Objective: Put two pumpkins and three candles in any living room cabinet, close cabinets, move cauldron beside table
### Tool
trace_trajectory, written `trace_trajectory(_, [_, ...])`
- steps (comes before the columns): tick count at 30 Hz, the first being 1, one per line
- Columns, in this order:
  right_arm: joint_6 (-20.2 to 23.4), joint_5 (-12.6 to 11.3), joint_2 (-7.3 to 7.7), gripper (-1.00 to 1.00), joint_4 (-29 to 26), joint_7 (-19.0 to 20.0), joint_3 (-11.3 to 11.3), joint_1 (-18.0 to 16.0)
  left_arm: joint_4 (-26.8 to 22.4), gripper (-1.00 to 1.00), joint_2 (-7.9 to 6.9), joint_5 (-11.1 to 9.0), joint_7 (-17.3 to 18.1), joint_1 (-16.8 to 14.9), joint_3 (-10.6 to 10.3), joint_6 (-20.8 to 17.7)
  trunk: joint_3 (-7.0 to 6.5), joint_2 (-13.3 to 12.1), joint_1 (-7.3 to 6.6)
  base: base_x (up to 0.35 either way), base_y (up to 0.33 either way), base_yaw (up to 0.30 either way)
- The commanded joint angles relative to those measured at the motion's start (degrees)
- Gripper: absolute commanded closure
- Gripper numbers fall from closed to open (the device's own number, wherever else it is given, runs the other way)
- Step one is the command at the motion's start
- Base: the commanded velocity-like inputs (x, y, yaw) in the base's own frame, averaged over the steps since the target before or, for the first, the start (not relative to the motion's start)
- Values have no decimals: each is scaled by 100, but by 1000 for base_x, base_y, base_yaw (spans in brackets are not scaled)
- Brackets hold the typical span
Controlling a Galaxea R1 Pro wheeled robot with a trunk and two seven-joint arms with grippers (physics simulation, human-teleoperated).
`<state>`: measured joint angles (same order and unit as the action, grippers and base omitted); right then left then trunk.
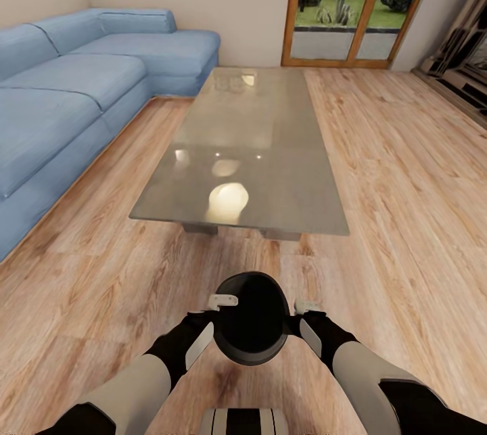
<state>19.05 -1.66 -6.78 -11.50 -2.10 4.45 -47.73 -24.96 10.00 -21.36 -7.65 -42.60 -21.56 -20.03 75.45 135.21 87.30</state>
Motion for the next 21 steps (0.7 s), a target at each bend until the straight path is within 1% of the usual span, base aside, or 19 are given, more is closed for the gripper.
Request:
trace_trajectory(1, [24, -150, -8, 100, -19, -9, 73, -3, -9, 100, 0, -79, -35, -3, -33, -16, 12, 2, -2, 0, 0, 12])
trace_trajectory(12, [27, -150, -8, 100, -19, -14, 76, -3, -9, 100, 0, -79, -35, -3, -33, -17, 36, 2, -2, 0, 0, 1])
trace_trajectory(21, [29, -150, -8, 100, -19, -25, 82, 0, -9, 100, 0, -79, -35, -3, -33, -18, 99, 2, -2, 0, 0, 0])
